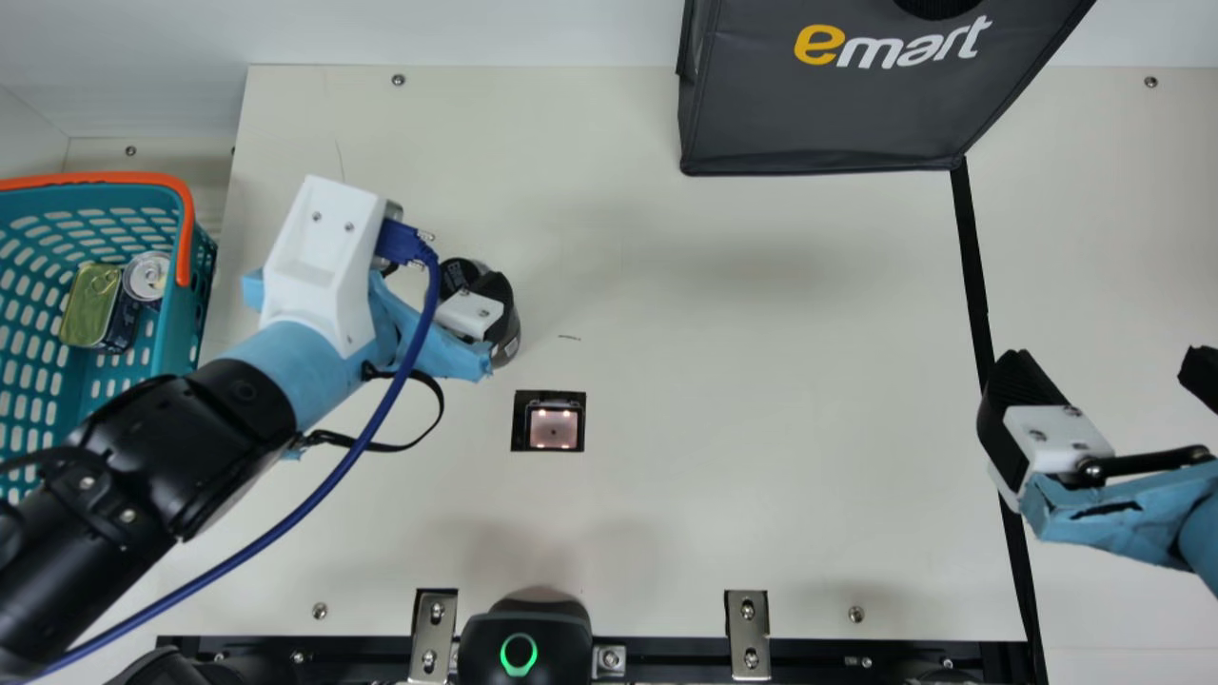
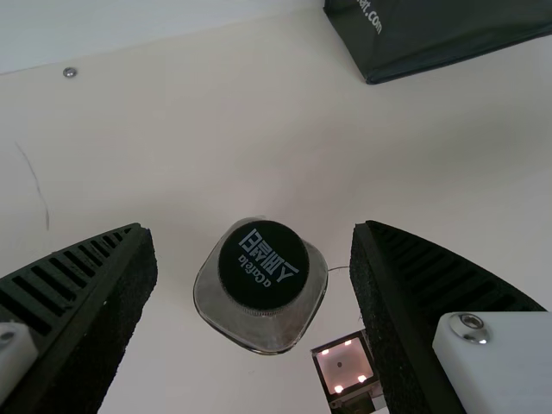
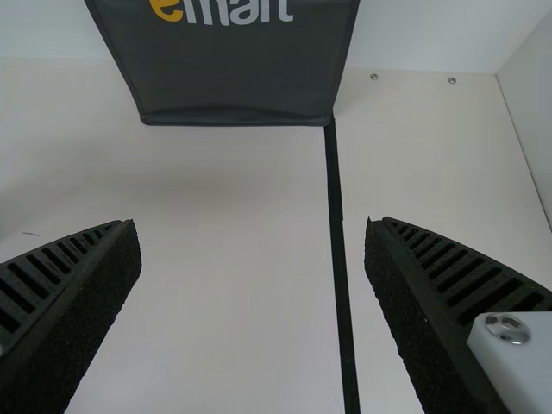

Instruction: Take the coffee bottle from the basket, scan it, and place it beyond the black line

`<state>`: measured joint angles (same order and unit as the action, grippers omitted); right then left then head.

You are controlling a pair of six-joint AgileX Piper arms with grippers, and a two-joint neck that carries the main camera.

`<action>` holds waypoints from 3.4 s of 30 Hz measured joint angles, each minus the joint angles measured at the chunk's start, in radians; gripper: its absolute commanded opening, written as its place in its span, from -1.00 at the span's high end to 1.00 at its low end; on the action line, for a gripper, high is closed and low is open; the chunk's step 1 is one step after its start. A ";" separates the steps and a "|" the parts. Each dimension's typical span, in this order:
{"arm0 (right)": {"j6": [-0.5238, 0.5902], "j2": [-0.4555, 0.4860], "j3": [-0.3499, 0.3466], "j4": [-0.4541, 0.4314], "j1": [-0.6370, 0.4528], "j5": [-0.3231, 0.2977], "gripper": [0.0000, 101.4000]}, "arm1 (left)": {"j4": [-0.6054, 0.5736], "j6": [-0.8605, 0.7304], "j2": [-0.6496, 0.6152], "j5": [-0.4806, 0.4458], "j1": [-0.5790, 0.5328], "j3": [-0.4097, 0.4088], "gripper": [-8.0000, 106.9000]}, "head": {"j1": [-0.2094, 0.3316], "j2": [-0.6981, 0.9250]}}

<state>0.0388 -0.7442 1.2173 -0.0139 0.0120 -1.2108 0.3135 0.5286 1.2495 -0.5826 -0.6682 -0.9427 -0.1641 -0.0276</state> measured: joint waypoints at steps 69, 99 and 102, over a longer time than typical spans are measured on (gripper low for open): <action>0.000 0.000 0.000 0.000 0.000 0.000 -0.79 | 0.161 0.238 0.069 0.009 -0.034 0.025 0.68 | 0.000 -0.002; 0.000 0.000 0.000 0.000 0.000 0.000 -0.79 | -0.018 -0.089 -0.060 0.023 -0.106 0.042 0.68 | -0.002 -0.002; 0.000 0.000 0.000 0.000 0.000 0.000 -0.79 | -0.022 -0.096 -0.070 0.021 -0.121 0.048 0.68 | 0.000 -0.002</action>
<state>0.0388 -0.7442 1.2173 -0.0139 0.0120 -1.2108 0.2914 0.4327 1.1799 -0.5618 -0.7894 -0.8945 -0.1641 -0.0291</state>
